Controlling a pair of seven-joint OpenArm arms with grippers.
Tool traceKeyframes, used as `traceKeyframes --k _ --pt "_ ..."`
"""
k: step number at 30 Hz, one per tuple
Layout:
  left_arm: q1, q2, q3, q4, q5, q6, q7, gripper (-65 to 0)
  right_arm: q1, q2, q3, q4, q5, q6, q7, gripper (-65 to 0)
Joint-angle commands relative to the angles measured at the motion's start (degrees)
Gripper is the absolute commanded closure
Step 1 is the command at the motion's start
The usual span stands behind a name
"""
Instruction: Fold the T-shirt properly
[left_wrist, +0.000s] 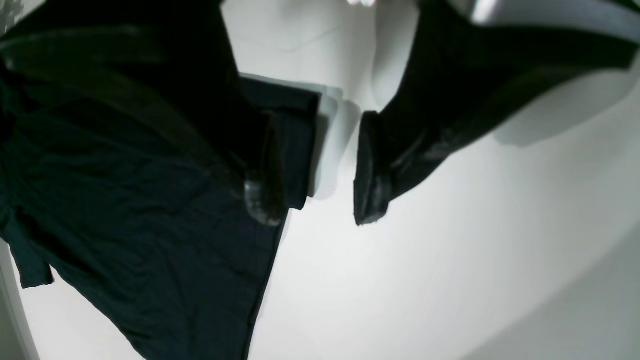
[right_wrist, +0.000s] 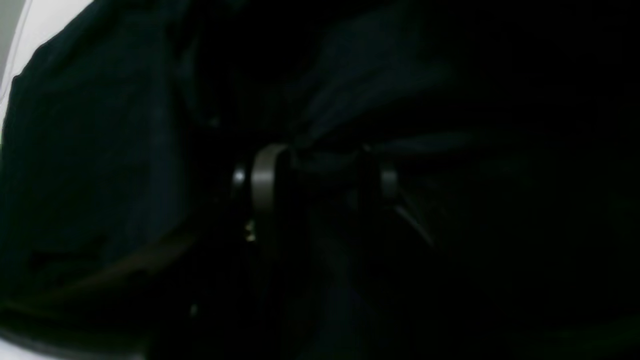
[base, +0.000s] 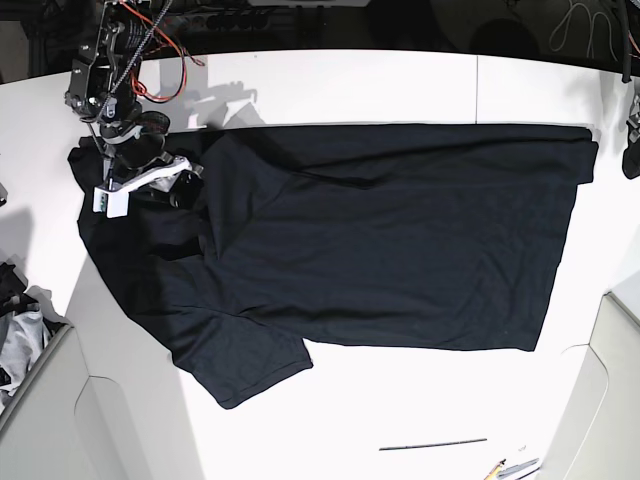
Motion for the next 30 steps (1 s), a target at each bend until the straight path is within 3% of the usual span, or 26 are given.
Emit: traceKeyframes --k 1,7,12,16,19,25,30 --pt "-0.11 -1.29 -0.5 0.76 -1.2 -0.34 -1.01 -26.7 0.59 0.15 0.0 0.33 1.22 1.25 0.79 -22.2" --pt "-0.11 -1.29 -0.5 0.76 -1.18 -0.34 -0.98 -26.7 0.59 0.15 0.0 0.04 5.42 4.52 0.42 -22.2" --pt "-0.11 -1.29 -0.5 0.76 -1.18 -0.34 -0.98 -26.7 0.59 0.15 0.0 0.04 5.42 4.52 0.37 -22.2" --pt "-0.11 -1.29 -0.5 0.76 -1.2 -0.34 -1.01 -26.7 0.59 0.15 0.0 0.04 5.44 4.59 0.37 -12.6" --pt "-0.11 -1.29 -0.5 0.76 -1.2 -0.34 -1.01 -26.7 0.59 0.15 0.0 0.04 6.73 7.48 0.37 -6.3" --pt "-0.11 -1.29 -0.5 0.76 -1.2 -0.34 -1.01 -26.7 0.79 0.15 0.0 0.04 8.39 8.39 0.39 -0.1" --pt "-0.11 -1.29 -0.5 0.76 -1.2 -0.34 -1.01 -26.7 0.92 0.13 -0.04 0.04 11.39 8.44 0.39 0.0"
